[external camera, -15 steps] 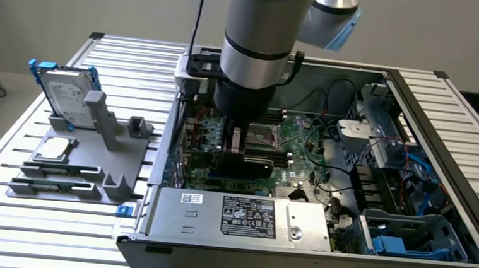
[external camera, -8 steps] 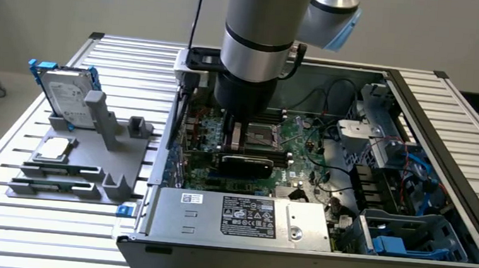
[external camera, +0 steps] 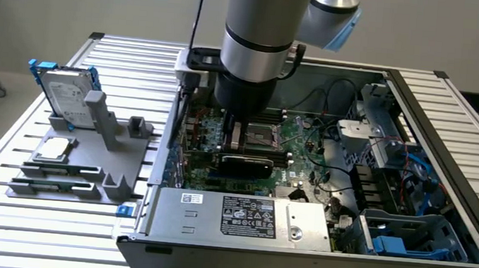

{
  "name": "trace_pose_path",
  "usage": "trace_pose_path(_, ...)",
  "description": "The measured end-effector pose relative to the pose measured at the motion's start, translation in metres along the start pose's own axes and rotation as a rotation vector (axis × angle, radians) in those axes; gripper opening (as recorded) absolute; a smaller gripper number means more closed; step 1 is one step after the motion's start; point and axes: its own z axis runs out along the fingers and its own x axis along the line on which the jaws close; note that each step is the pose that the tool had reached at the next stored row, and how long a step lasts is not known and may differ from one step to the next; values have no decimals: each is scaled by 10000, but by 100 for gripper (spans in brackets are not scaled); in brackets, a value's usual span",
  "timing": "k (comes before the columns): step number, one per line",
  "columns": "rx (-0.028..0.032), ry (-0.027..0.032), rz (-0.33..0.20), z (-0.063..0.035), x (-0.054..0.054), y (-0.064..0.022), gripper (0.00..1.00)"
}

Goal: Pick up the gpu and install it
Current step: 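Press down on the gpu until it lock into place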

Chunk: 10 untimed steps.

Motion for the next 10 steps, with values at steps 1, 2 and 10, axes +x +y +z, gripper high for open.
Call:
trace_pose_path(1, 1, -1, -1, 16, -6, -2, 11)
trace_pose_path(2, 6, -2, -1, 32, -12, -4, 11)
trace_pose_path(10, 37, 0, -3, 105, -47, -12, 11)
